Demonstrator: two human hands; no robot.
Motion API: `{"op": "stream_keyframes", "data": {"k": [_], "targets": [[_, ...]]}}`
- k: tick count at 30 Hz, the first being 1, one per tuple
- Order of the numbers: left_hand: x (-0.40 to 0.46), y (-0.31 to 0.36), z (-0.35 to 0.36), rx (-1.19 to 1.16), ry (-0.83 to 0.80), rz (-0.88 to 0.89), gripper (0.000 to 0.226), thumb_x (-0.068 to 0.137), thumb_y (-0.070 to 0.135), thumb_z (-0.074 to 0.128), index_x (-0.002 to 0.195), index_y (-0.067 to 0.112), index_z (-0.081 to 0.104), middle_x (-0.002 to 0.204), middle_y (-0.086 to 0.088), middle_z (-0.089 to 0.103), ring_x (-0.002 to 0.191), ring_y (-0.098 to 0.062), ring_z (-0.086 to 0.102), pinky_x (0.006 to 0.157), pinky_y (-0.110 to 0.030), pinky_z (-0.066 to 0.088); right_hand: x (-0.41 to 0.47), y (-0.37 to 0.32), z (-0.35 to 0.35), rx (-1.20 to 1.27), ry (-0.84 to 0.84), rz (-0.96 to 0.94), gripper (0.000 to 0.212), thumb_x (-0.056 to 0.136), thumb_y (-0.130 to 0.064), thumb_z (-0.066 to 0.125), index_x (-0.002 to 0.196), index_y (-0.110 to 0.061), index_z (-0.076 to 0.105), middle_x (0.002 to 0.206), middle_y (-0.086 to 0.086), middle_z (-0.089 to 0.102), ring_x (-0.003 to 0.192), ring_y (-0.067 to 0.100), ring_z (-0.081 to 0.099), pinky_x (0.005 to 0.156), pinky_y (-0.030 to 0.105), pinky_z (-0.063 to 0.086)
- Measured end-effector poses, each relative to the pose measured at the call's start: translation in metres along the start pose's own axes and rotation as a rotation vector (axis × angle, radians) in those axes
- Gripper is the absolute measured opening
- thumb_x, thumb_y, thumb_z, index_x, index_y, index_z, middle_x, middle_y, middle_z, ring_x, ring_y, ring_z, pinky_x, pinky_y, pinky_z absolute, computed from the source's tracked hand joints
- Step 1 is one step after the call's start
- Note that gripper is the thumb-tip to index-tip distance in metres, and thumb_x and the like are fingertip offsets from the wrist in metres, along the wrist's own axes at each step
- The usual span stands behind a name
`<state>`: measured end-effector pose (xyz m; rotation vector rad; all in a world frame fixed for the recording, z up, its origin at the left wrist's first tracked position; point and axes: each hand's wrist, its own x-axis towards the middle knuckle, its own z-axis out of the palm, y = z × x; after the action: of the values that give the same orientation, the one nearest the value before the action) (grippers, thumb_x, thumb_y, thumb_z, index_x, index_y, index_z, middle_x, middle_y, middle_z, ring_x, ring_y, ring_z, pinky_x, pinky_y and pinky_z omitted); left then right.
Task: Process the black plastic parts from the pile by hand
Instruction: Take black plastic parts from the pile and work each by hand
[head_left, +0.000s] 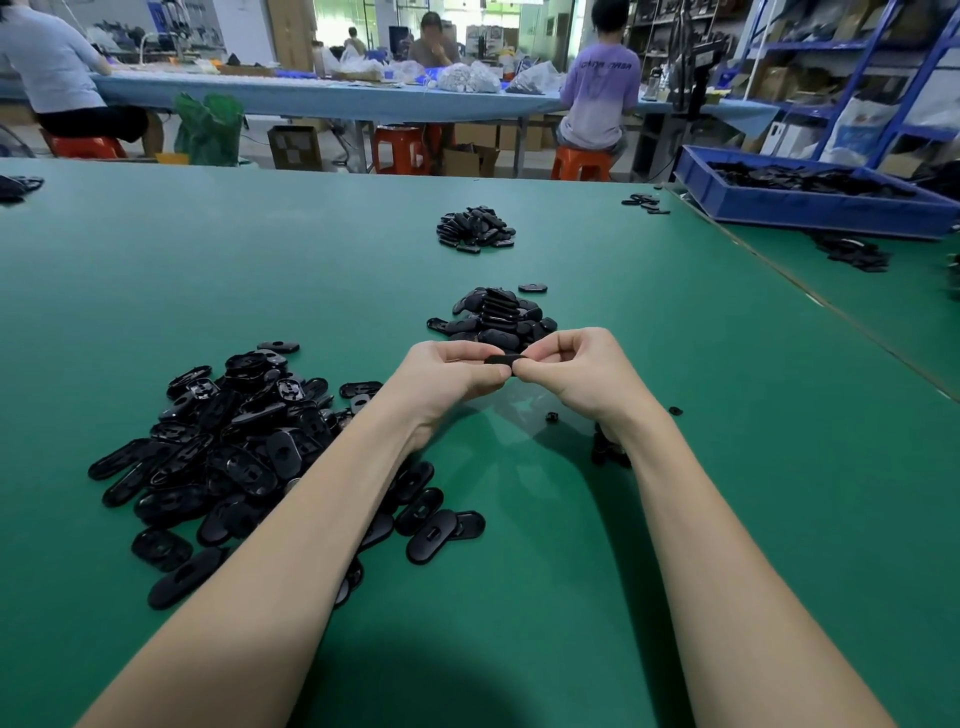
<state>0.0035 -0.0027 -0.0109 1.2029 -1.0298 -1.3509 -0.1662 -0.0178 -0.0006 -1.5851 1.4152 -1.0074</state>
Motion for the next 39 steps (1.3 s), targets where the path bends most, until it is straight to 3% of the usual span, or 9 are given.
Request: {"op": "stream_keyframes", "data": {"k": [4,8,18,24,31,39], "targets": [[0.0006,-0.0007,-0.0024,-0.005,-0.014,-0.017,0.018,0.077,-0.007,0.079,0.081,0.01,0.076,0.084,-0.009,0.077,0.081,-0.019,0.073,0.082,-0.026,0.058,0.0005,-0.0004,-0.0002,-0.008,-0.004,-0.001,0.01,0.08,-0.018,0.081,0.076,-0.019,0.072,0.059,-0.011,0.062,0.049,-0.002,0.052,0.049,0.01,0.04],[0.0001,-0.0012,-0.0028,0.006,-0.002,-0.034,0.018,0.077,-0.01,0.077,0.081,0.008,0.073,0.082,-0.01,0.077,0.082,-0.022,0.072,0.088,-0.03,0.057,-0.0003,-0.0006,0.0003,-0.052,-0.014,-0.016,0.012,0.078,-0.019,0.082,0.075,-0.02,0.071,0.06,-0.011,0.062,0.052,0.001,0.054,0.054,0.014,0.043],[-0.0019,-0.0008,-0.0011,0.108,0.017,-0.009,0.016,0.08,-0.007,0.077,0.087,0.007,0.071,0.071,-0.005,0.074,0.067,-0.012,0.07,0.065,-0.017,0.056,-0.0046,-0.0002,0.0018,-0.074,-0.004,-0.052,0.014,0.077,-0.017,0.081,0.071,-0.021,0.069,0.052,-0.015,0.061,0.048,-0.001,0.052,0.049,0.012,0.043],[-0.0004,-0.0027,-0.0033,-0.016,-0.024,-0.022,0.018,0.078,-0.009,0.077,0.089,0.004,0.072,0.088,-0.013,0.077,0.084,-0.023,0.072,0.089,-0.029,0.058,-0.0049,-0.0007,-0.0001,0.002,-0.015,-0.034,0.013,0.081,-0.014,0.081,0.075,-0.019,0.07,0.064,-0.006,0.064,0.051,0.002,0.051,0.05,0.013,0.042],[-0.0021,-0.0034,-0.0035,0.001,-0.025,-0.026,0.016,0.079,-0.008,0.076,0.088,0.005,0.073,0.085,-0.011,0.077,0.078,-0.019,0.072,0.08,-0.024,0.06,-0.0044,0.0009,0.0014,-0.002,-0.023,-0.023,0.012,0.08,-0.013,0.08,0.075,-0.018,0.07,0.063,-0.005,0.063,0.048,0.001,0.05,0.048,0.012,0.041],[-0.0057,-0.0026,-0.0012,0.041,0.005,-0.042,0.016,0.08,-0.008,0.075,0.085,0.007,0.071,0.082,-0.011,0.075,0.078,-0.021,0.07,0.084,-0.028,0.059,-0.0056,0.0015,0.0028,-0.042,-0.021,-0.03,0.012,0.079,-0.014,0.08,0.075,-0.019,0.07,0.06,-0.008,0.063,0.049,0.004,0.052,0.048,0.015,0.043]]}}
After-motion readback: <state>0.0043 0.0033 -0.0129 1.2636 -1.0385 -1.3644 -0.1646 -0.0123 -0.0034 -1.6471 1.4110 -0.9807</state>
